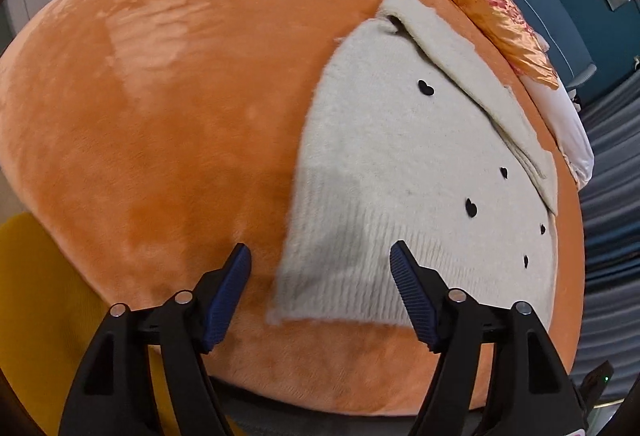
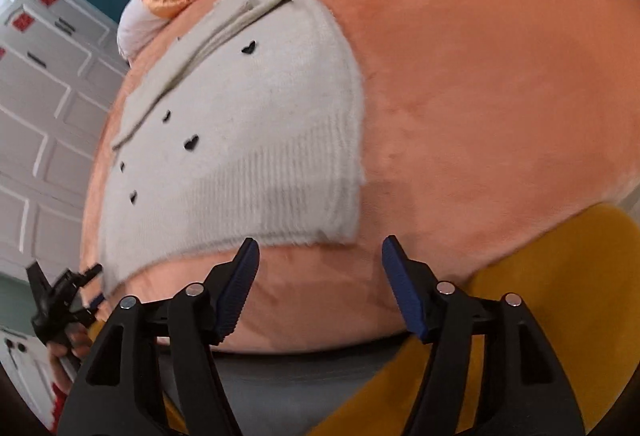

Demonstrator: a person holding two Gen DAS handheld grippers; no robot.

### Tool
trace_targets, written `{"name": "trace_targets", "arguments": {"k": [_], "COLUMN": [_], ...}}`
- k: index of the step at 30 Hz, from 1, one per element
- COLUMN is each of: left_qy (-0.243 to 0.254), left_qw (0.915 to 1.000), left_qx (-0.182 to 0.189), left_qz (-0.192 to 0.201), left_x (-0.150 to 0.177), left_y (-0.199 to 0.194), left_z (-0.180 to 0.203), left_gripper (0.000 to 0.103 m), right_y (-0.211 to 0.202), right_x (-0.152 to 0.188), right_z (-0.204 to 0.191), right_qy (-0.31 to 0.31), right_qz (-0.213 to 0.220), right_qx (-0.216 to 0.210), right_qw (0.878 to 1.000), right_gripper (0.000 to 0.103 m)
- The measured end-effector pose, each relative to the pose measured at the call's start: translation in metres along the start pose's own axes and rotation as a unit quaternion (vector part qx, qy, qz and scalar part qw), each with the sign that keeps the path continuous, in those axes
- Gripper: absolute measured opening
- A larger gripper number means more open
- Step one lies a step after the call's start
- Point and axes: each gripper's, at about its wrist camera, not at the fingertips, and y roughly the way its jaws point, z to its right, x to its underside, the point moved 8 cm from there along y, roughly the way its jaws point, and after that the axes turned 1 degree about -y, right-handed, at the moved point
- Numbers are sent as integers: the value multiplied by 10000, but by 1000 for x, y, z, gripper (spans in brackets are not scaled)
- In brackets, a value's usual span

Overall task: Fold small clothes
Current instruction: 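Grasp the ribbed hem with both grippers and lift it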

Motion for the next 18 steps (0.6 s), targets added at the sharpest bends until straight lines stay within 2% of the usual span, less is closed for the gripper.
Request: {"name": "trace_targets", "arguments": {"k": [4,5,6,7,8,9,14,18], "left_qy": [144,246,298,326,325,316,431,701], "left_qw": [9999,9997,9994,9990,9986,9984,9976,9960], "left_qx": [33,49,147,240,324,373,539,546], "left_qz": [10,-16,-68,-167,-278,-293,-12,-102], "left_x": [-8,-9,-9,-8,-7,-8,-9,8], "left_y": [10,11,11,11,11,8,-37,-69], "left_z": [12,18,19,22,25,26,29,29], "left_gripper": [68,60,34,12,6,6,5,4], "right_y": [15,15,15,17,17,14,-36,-72], "right_x": [-16,-18,-20,-20,-20,-22,-24,-14], "right_z": [-1,-4,-7,-11,-12,-17,-29,-28], "right_qy": [374,364,331,274,217,149,-117,-437], "right_qz": [87,91,64,-7,-45,-15,409,398], "right_qx": [-17,-96,-163,-171,-177,-177,-314,-233], "right_qw": [9993,9992,9993,9995,9996,9997,9986,9980], "right_gripper": [70,68,52,32,18,7,5,5]}}
